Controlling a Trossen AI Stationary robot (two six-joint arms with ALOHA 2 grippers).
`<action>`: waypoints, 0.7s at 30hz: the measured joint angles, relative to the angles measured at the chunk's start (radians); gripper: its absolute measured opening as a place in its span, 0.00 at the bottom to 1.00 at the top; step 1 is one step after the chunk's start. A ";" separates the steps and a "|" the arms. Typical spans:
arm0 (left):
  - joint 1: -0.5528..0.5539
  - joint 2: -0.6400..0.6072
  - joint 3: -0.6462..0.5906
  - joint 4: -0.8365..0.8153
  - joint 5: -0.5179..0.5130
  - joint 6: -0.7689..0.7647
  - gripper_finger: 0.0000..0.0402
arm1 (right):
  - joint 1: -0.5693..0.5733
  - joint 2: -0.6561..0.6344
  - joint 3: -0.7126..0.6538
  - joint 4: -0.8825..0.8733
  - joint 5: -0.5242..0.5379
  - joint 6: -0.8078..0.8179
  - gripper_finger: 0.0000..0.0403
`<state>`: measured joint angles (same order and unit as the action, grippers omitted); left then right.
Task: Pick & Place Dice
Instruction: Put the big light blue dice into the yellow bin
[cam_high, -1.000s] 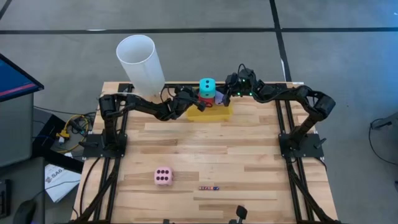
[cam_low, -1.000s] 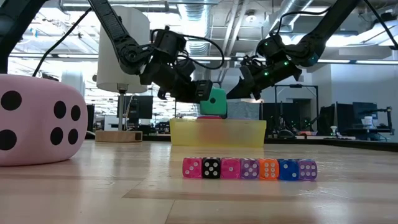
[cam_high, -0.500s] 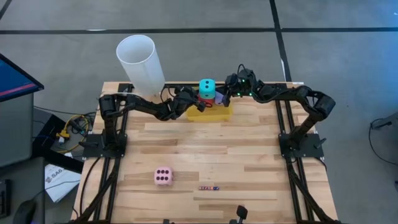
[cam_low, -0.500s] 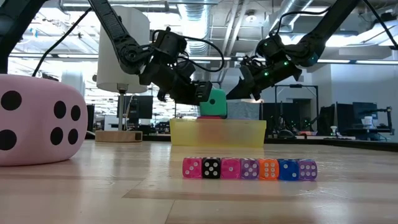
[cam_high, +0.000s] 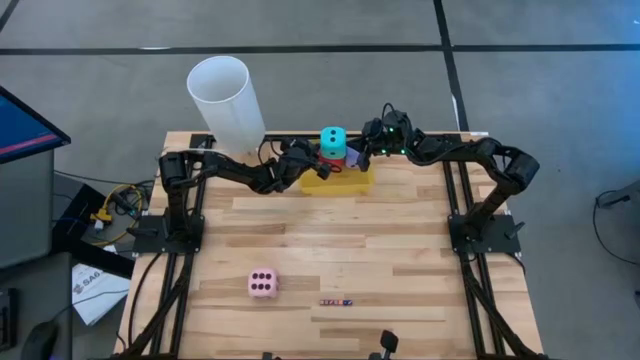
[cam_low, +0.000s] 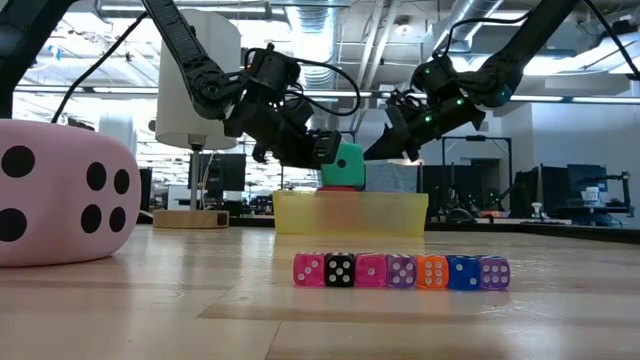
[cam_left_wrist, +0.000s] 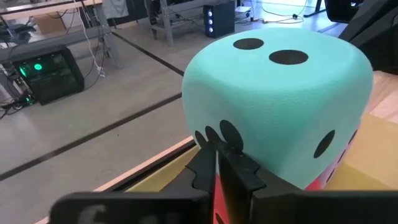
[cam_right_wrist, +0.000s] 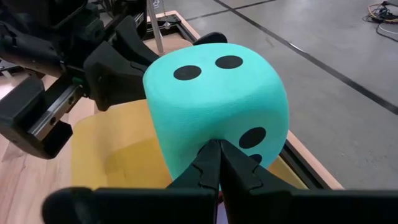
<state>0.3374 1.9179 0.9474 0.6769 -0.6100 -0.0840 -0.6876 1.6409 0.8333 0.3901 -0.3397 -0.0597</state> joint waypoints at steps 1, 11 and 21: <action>0.000 0.000 0.000 0.000 -0.002 0.000 0.05 | 0.000 0.000 0.000 0.000 0.000 0.000 0.00; 0.001 0.000 0.000 0.000 -0.004 0.000 0.15 | -0.004 0.000 0.000 0.000 0.003 0.000 0.00; 0.000 -0.008 0.000 -0.002 0.004 0.005 0.14 | -0.015 0.000 0.000 0.000 0.002 0.000 0.00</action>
<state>0.3378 1.9097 0.9470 0.6747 -0.6060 -0.0794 -0.7029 1.6409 0.8333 0.3904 -0.3378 -0.0601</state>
